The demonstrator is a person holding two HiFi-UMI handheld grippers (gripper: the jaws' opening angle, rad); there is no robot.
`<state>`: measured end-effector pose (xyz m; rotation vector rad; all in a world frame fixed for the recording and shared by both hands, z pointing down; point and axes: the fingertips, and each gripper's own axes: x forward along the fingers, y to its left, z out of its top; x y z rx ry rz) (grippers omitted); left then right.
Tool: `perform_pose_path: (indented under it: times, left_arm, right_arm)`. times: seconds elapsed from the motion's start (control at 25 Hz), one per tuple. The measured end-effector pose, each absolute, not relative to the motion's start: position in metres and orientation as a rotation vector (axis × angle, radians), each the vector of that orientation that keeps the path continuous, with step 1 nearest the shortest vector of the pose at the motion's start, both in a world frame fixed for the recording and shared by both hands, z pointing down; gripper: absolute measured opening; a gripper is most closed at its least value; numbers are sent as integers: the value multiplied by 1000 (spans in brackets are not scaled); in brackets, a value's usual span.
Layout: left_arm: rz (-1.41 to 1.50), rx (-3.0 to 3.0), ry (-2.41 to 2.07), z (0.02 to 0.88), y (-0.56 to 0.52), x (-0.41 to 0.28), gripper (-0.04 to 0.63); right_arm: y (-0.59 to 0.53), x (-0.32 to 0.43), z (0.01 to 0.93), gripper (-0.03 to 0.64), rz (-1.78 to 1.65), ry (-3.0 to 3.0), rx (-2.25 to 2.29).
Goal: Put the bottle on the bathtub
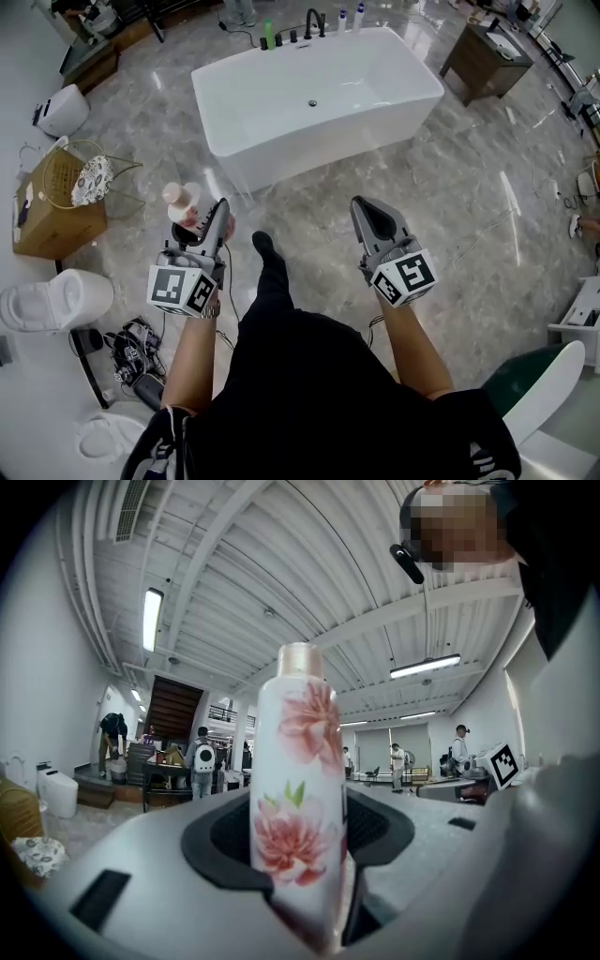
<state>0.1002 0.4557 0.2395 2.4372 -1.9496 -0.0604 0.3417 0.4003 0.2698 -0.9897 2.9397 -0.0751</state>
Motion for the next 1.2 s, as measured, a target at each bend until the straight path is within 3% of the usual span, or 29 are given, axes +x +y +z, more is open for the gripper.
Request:
perform_pose_path:
  times: [0.36,0.72,1.2]
  left_arm:
    - [-35,2507,-1850,248,313,26,227]
    - [-20,2528,-1810,244,180,-91,227]
    - [-55,2553,-1820,230,67,-184,227]
  right_arm:
    - [265,248,276,9,-100,2966,-1008]
    - [124,145,282,9,-153,3008,-1067]
    - [34,64,269,9,-100,3027,-1086]
